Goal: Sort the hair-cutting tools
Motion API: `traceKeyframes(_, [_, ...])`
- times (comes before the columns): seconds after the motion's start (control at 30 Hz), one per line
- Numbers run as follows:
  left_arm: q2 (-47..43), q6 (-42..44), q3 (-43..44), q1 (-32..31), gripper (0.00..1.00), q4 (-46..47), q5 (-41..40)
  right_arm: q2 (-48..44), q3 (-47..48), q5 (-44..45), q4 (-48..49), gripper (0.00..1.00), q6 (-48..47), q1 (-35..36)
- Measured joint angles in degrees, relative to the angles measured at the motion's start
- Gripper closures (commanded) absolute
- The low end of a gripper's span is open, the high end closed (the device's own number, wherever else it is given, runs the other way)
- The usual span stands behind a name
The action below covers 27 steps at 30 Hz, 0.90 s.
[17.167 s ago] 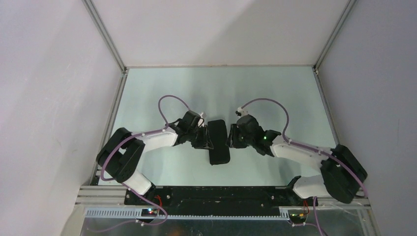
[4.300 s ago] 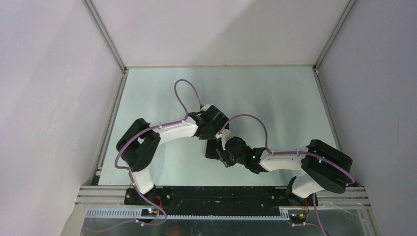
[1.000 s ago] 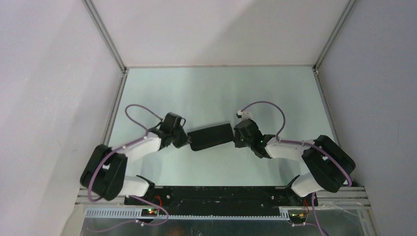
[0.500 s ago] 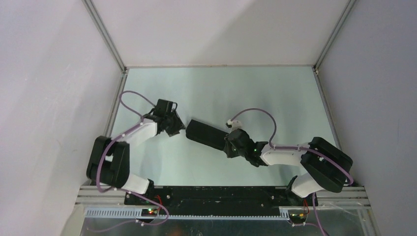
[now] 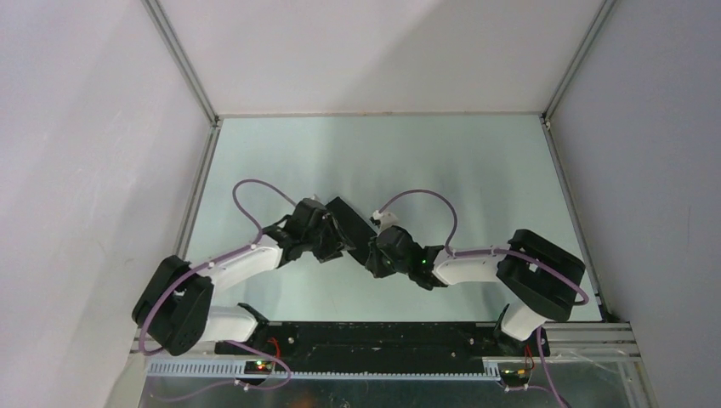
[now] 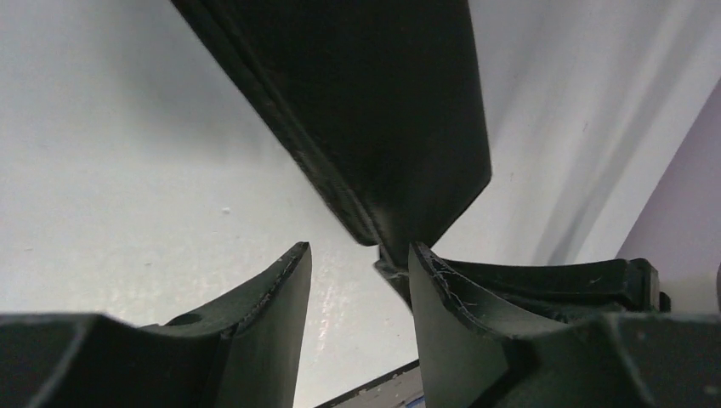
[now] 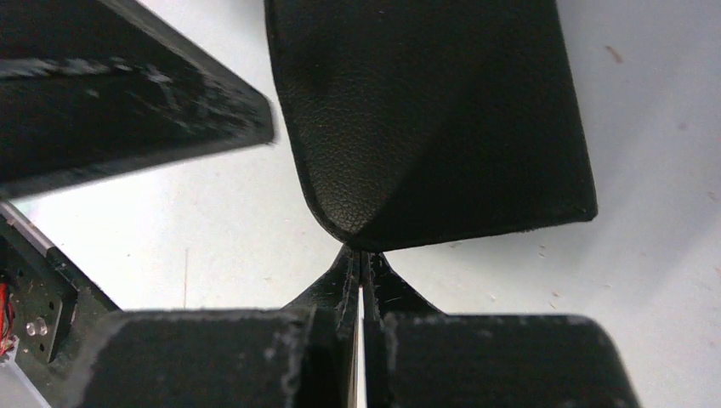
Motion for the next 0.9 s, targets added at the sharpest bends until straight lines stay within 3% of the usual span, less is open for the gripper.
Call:
traceKeyframes(0.3, [5.3, -4.8, 0.0, -2.6, 0.54, 5.2, -0.1, 1.4, 1.2, -0.6, 1.0, 1.00, 0.0, 1.2])
traceKeyframes(0.37, [6.4, -5.4, 0.0, -2.7, 0.64, 5.7, -0.1, 1.4, 1.2, -0.6, 1.0, 1.00, 0.0, 1.2])
traceKeyframes(0.47, [7.8, -7.0, 0.0, -3.1, 0.90, 7.2, 0.2, 1.4, 1.2, -0.5, 0.8, 1.00, -0.2, 1.4])
traceKeyframes(0.53, [8.0, -7.8, 0.0, -3.2, 0.99, 8.0, 0.4, 1.4, 1.2, -0.1, 0.7, 1.00, -0.6, 1.5])
traceKeyframes(0.9, [8.0, -6.5, 1.7, -2.6, 1.00, 6.3, 1.0, -3.5, -1.0, 3.1, -2.6, 1.00, -5.3, 0.9])
